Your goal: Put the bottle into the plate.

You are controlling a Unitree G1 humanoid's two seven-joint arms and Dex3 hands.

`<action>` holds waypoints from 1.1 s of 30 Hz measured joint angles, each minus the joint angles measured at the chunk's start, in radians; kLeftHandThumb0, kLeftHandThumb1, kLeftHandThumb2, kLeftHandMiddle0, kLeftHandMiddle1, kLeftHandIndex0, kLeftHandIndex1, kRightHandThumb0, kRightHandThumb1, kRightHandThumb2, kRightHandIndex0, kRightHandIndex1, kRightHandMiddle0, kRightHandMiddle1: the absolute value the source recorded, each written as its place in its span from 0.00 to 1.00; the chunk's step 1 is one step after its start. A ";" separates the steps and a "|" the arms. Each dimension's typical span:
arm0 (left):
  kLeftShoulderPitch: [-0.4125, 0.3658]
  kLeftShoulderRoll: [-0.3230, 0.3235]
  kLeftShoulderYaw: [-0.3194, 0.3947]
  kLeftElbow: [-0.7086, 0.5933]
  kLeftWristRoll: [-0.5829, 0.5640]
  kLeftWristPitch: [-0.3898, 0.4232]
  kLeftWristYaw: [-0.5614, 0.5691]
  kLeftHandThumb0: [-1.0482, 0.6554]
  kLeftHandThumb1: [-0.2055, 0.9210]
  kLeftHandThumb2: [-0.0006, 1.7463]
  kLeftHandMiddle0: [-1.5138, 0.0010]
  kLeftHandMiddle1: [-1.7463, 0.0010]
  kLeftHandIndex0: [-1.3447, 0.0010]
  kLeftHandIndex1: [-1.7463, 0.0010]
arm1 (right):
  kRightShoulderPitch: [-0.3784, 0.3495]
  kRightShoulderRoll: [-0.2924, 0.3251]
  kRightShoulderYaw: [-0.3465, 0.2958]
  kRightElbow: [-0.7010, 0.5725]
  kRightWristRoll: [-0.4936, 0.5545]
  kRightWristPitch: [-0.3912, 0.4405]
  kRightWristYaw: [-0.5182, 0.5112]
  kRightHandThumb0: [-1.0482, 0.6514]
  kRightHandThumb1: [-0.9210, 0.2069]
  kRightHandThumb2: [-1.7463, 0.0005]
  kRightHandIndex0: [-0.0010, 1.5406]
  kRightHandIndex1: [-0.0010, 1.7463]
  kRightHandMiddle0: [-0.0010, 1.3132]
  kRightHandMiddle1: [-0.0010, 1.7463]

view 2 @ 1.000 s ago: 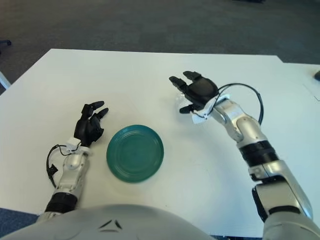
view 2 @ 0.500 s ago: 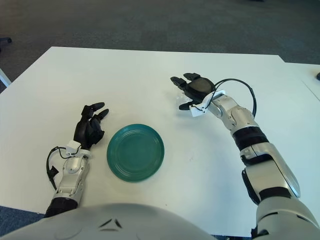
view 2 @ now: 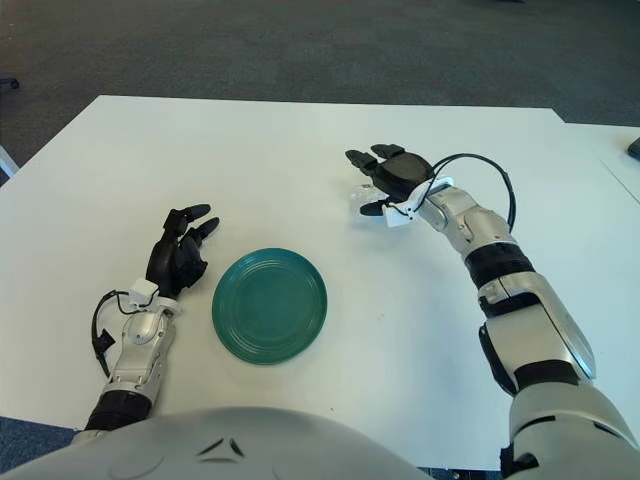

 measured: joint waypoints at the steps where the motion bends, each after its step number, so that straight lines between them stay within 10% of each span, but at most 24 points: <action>1: 0.012 0.000 -0.001 -0.021 0.006 0.017 0.005 0.17 1.00 0.56 0.70 0.78 0.90 0.40 | -0.005 0.000 0.001 0.010 0.003 -0.005 -0.005 0.00 0.00 0.59 0.00 0.00 0.00 0.00; 33: 0.109 0.008 0.010 -0.138 0.004 0.089 0.012 0.18 1.00 0.53 0.68 0.76 0.87 0.40 | -0.034 0.004 0.003 0.105 0.077 -0.024 -0.029 0.00 0.00 0.63 0.00 0.00 0.00 0.00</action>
